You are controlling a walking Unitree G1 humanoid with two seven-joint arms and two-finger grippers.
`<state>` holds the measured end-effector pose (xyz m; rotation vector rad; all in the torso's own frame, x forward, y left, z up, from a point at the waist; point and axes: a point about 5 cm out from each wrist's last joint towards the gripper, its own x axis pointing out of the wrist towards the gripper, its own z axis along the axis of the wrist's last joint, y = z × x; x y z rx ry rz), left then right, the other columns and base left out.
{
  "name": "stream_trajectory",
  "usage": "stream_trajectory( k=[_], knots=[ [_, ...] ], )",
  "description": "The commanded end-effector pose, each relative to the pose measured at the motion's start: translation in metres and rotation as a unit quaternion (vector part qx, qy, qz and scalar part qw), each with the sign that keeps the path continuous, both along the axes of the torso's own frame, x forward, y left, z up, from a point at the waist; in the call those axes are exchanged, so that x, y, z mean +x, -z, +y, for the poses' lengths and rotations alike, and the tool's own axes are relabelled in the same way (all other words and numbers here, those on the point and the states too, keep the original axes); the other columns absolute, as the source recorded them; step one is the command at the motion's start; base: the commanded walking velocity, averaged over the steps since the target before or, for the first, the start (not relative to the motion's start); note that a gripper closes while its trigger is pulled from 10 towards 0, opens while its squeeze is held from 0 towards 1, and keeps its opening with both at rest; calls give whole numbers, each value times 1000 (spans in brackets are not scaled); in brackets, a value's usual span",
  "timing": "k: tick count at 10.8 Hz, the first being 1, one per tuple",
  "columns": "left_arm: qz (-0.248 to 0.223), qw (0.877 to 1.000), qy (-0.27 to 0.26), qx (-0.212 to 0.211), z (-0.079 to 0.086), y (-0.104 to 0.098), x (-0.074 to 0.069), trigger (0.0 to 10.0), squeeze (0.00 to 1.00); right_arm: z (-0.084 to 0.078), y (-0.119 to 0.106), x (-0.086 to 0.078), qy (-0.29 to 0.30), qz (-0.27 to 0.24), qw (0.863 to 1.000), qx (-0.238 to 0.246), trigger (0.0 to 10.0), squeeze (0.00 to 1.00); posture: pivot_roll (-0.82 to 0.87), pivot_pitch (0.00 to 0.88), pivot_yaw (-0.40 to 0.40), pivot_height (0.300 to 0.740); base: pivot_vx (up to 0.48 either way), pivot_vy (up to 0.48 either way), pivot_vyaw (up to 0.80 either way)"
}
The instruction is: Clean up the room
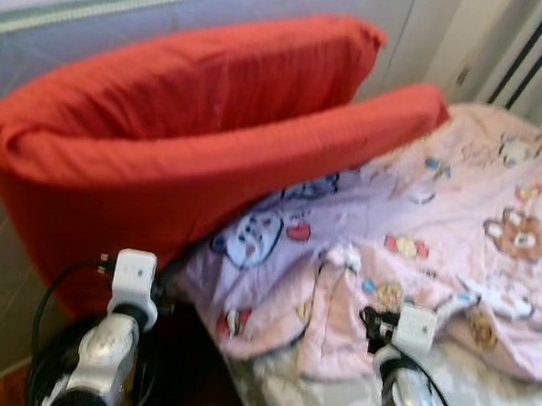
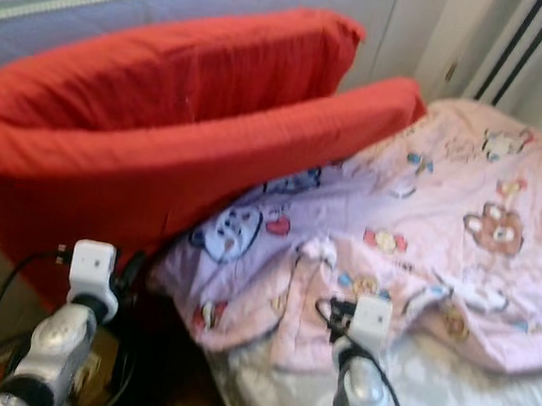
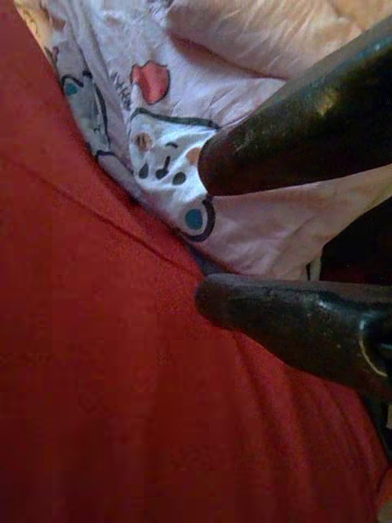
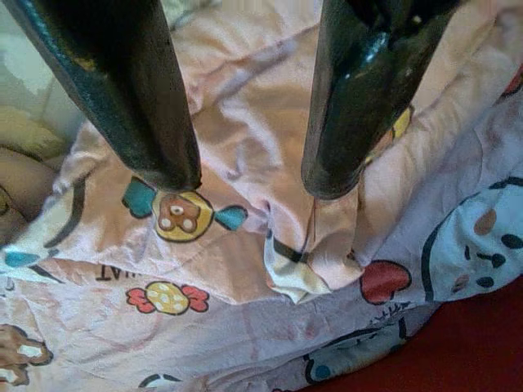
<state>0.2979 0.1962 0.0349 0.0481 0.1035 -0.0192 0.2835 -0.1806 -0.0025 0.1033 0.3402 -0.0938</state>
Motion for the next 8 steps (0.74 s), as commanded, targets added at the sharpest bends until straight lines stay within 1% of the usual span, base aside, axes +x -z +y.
stream_trajectory(
  k=[1, 5, 7, 8],
  knots=[
    [0, 1000, 2, 1, 0, 1, -2, 10000, 0, 1, 5, -4, -1, 12, 1000, 1, 10000, 0, 142, 99, -13, 666, 0, 0, 0],
    [-5, 1000, 5, 4, -1, 0, -3, 10000, 0, 1, 4, -2, -4, 16, 1000, -5, 10000, 0, 149, 103, -19, 666, 0, 0, 0],
    [-6, 1000, 6, 3, -3, 0, -3, 10000, 0, 3, 6, -1, -8, 32, 999, -4, 10000, 0, 152, 104, -21, 666, 0, 0, 0],
    [-6, 1000, 6, 2, -3, -1, -2, 10000, 0, 4, 5, 0, -9, 30, 1000, 2, 10000, 0, 152, 111, -22, 651, 0, 0, 0]
  ],
)
